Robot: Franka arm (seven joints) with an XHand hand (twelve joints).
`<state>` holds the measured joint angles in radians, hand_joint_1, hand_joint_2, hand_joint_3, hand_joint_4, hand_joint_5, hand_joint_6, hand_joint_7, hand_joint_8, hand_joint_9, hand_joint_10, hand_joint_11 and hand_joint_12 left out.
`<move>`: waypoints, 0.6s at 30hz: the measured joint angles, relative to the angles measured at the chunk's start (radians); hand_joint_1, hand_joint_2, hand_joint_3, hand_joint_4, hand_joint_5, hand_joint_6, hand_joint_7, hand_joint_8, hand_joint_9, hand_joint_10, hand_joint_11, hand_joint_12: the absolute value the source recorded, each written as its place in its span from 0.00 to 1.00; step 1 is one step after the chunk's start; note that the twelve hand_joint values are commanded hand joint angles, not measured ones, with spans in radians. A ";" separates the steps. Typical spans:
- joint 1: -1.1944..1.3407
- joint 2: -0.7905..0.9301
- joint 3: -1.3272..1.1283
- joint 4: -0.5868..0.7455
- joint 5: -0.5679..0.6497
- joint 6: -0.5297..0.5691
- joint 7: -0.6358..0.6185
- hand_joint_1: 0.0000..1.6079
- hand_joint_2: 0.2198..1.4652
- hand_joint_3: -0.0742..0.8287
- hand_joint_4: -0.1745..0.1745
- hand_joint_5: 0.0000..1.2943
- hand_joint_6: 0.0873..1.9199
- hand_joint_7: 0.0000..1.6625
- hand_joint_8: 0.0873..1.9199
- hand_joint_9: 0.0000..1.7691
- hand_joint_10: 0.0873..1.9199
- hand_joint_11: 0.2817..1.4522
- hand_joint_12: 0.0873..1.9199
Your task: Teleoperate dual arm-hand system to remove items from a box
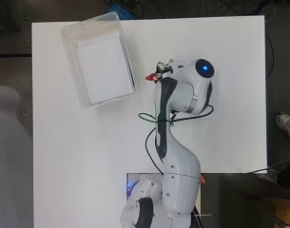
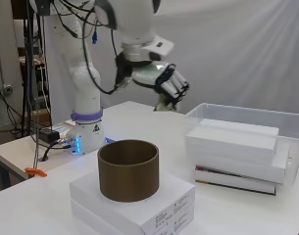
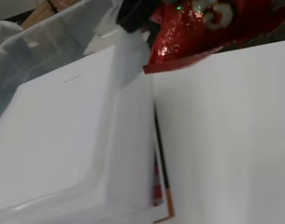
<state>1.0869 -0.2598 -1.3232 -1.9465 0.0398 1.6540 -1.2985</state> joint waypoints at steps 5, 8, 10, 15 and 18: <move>-0.242 -0.096 -0.037 -0.057 -0.118 0.045 0.072 0.85 0.73 0.08 0.10 0.56 0.68 0.59 0.41 0.61 0.51 0.26 0.55; -0.365 -0.145 0.017 -0.130 -0.179 0.086 0.120 0.85 0.73 0.08 0.08 0.57 0.68 0.59 0.40 0.62 0.49 0.26 0.52; -0.350 -0.142 0.003 -0.141 -0.171 0.086 0.124 0.84 0.73 0.08 0.14 0.57 0.67 0.58 0.41 0.60 0.53 0.26 0.55; -0.221 -0.128 -0.072 -0.114 -0.154 0.080 0.155 0.82 0.76 0.09 0.24 0.54 0.67 0.56 0.48 0.57 0.60 0.26 0.65; -0.143 -0.129 -0.113 -0.096 -0.160 0.079 0.191 0.81 0.77 0.08 0.27 0.54 0.70 0.53 0.50 0.55 0.62 0.25 0.66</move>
<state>0.9443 -0.3884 -1.4359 -2.0429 -0.1199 1.7333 -1.1076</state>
